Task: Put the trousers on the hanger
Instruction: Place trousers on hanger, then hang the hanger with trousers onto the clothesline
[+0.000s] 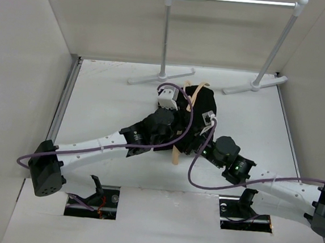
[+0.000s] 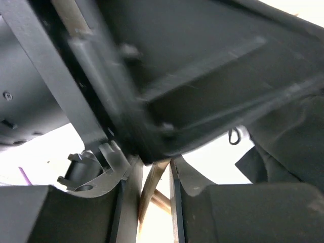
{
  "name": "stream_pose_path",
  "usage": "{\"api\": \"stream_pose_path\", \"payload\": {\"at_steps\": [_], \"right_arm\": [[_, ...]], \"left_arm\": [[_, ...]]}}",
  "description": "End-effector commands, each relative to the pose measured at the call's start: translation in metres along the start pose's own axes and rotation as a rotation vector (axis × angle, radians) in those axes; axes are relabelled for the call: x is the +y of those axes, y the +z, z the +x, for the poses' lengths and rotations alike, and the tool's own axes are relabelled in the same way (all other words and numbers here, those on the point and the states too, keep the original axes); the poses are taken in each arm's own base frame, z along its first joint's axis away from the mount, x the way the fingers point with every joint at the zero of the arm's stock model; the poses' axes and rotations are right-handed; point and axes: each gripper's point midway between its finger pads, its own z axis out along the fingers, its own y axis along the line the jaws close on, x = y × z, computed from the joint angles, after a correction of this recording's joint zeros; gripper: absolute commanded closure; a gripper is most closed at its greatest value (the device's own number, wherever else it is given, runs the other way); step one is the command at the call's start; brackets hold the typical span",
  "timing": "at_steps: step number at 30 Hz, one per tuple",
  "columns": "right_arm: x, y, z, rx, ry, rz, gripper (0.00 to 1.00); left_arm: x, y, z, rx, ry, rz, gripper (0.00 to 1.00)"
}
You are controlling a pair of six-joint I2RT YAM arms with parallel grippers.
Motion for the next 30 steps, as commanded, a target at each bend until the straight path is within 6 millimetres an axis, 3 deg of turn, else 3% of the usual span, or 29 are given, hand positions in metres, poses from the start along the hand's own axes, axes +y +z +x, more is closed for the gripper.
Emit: {"api": "stream_pose_path", "payload": {"at_steps": [1,7,10,13,19,23,26,30], "right_arm": [[0.026,-0.011,-0.044,-0.161,0.012,-0.082,0.90],[0.011,-0.014,-0.047,-0.151,0.028,-0.029,0.94],[0.007,-0.014,-0.053,-0.158,0.021,-0.017,0.94],[0.003,-0.016,-0.073,-0.185,0.007,-0.012,0.95],[0.025,-0.030,-0.158,-0.316,-0.039,-0.089,0.96],[0.047,-0.038,-0.216,-0.389,-0.097,-0.140,0.96],[0.047,-0.037,-0.258,-0.417,-0.118,-0.148,0.96],[0.037,-0.024,-0.301,-0.424,-0.119,-0.154,0.96]], "left_arm": [[-0.019,-0.020,-0.066,-0.171,-0.105,0.065,0.57],[-0.016,-0.031,-0.075,-0.193,-0.117,0.084,0.00],[-0.018,-0.043,-0.082,-0.204,-0.124,0.128,0.00],[-0.012,-0.066,-0.095,-0.231,-0.139,0.166,0.00],[0.036,-0.119,-0.122,-0.335,-0.173,0.120,0.00],[0.076,-0.135,-0.112,-0.336,-0.163,0.026,0.00],[0.094,-0.135,-0.095,-0.301,-0.146,-0.019,0.00],[0.107,-0.135,-0.081,-0.269,-0.130,-0.045,0.00]]}}
